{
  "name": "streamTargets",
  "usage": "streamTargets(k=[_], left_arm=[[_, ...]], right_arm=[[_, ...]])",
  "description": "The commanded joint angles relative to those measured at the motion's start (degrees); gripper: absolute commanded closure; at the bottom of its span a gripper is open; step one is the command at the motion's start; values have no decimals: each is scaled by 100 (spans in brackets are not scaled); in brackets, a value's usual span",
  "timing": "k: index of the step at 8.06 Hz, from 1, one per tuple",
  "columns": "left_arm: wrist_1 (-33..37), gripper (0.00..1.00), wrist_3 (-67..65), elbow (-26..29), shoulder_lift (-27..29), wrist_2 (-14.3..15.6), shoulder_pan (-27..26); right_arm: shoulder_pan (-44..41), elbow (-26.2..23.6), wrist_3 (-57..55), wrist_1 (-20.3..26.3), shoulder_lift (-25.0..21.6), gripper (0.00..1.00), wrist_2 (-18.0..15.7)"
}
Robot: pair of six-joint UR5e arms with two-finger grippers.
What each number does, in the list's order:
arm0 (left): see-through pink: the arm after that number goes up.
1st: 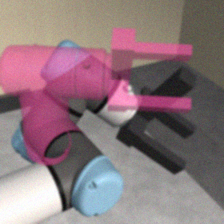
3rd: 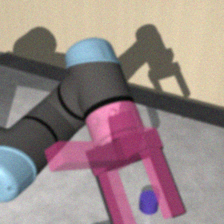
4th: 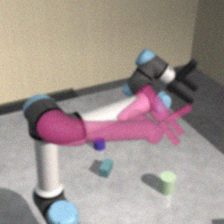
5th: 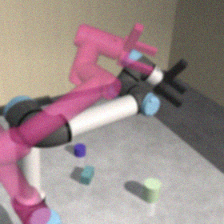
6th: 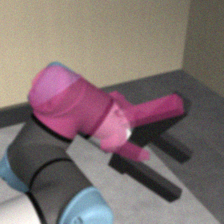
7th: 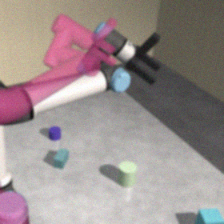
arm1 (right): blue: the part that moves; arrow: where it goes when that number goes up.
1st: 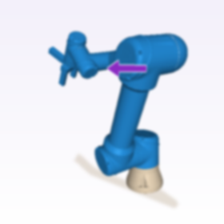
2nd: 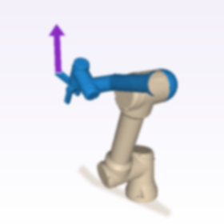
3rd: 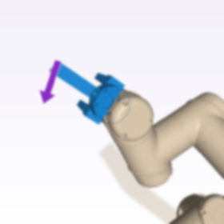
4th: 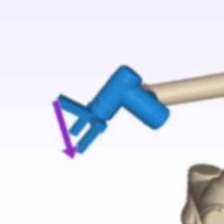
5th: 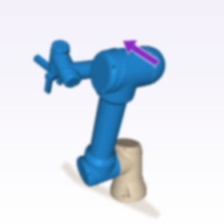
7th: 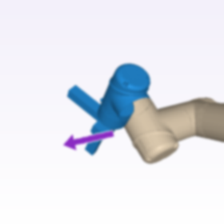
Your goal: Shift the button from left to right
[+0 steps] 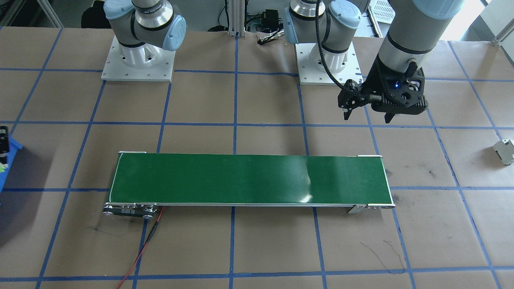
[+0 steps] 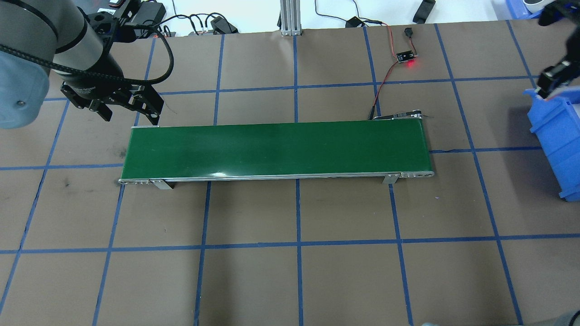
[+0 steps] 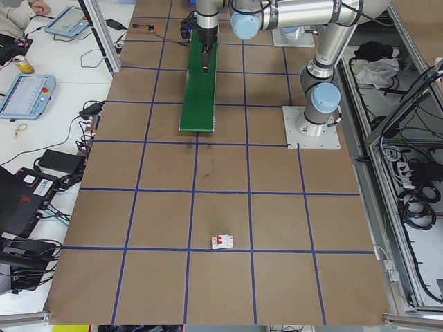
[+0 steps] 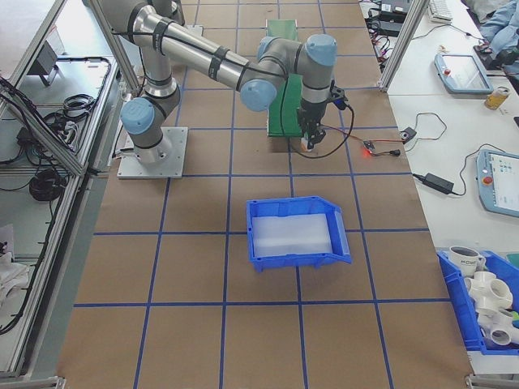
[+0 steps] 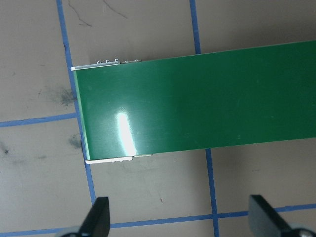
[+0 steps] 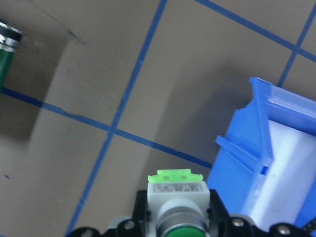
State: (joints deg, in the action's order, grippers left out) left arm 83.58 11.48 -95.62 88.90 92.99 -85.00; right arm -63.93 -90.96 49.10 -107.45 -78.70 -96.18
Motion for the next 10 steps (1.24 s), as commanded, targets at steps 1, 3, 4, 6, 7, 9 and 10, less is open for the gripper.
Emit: streamTargets(k=[1,3,4,6,7,9,10], left_arm=[[52,0,-50,35,-4,1,10],[88,0,-67,35,-4,0,-42],[131,0,-85,43,-48,-148,-69],[306,0,-172,9,-144,-342,-86],[447,0,-382,34,-171,-377,-95],[448,0,-419,0,-171,-360,-104],[466,0,-419,-27,-189,-351,-113]], right_arm=[[1397,0,2422,-300,100,100,99],[1716,-35,3390,-1071,861,100,117],[1726,-44,4153,-1442,1231,100,100],[1726,-53,4729,-1804,1777,100,117],[1726,-88,4784,-1884,1823,97,135],[1726,-106,4776,-1885,1797,23,118],[1726,-106,4715,-1876,1754,11,109]])
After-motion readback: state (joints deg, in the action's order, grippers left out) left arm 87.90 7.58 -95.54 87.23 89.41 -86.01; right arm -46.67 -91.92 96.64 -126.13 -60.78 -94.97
